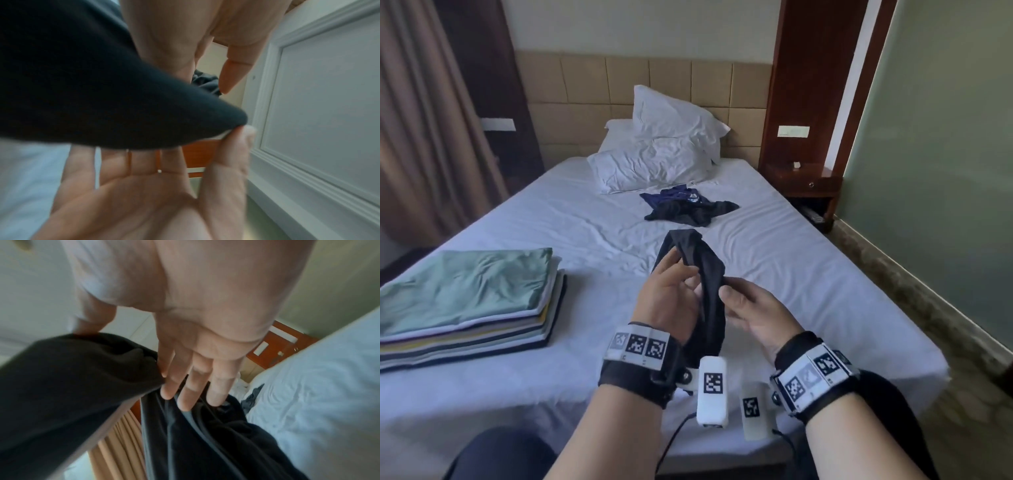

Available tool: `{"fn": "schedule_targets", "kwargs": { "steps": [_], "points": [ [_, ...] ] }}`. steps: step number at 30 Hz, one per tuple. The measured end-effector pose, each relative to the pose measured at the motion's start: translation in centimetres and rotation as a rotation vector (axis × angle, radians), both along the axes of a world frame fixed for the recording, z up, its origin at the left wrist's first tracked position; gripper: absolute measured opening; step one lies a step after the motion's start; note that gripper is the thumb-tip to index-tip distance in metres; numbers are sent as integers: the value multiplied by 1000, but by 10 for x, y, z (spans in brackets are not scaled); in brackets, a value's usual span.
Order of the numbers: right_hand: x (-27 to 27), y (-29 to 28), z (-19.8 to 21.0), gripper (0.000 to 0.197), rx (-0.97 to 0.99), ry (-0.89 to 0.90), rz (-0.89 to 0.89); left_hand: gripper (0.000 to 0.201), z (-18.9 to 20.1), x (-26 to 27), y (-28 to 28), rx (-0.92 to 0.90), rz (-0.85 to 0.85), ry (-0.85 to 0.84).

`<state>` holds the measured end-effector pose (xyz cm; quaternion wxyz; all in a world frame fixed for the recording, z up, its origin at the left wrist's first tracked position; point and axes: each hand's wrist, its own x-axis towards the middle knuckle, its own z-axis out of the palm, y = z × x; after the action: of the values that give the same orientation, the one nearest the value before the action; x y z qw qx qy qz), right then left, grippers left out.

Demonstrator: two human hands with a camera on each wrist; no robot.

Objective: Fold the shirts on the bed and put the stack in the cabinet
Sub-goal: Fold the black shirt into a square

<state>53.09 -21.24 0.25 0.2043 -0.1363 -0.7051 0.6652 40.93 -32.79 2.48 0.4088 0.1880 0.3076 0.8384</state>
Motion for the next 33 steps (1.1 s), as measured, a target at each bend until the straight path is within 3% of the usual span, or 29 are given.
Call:
{"fn": "schedule_targets", "kwargs": {
  "steps": [2,5,7,12,16,18,21,24,26,28,31,33],
  "points": [
    [-8,-2,-13,45,-39,11,1,48,-11,-3,-4,-67,87,30],
    [-20,3,-29,20,12,-17,-140,47,-26,-11,-10,-180,205,103],
    [-29,9,-38,11,-74,-8,-212,48,-37,-18,-15,-224,267,114],
    [-53,15,-65,9,-481,57,-303,53,-71,-40,-21,-342,377,43],
    [-64,34,-84,19,-584,-4,-401,33,-100,-53,-13,-524,412,83],
    [-68,50,-90,30,-531,-40,-416,27,-109,-54,-3,-598,423,121],
    [-71,60,-94,38,-173,-111,-352,27,-113,-53,12,-660,407,219],
    [-71,55,-97,26,144,-211,-208,26,-111,-51,24,-658,294,333],
    [-73,54,-99,16,259,-268,-215,23,-112,-52,29,-659,275,396],
    [-73,62,-101,14,303,-276,-319,18,-115,-58,32,-666,347,398],
    [-70,78,-102,27,256,-210,-494,21,-116,-71,32,-617,470,289],
    [-68,83,-102,28,206,-179,-548,25,-113,-76,31,-580,460,273]
  ]
}}
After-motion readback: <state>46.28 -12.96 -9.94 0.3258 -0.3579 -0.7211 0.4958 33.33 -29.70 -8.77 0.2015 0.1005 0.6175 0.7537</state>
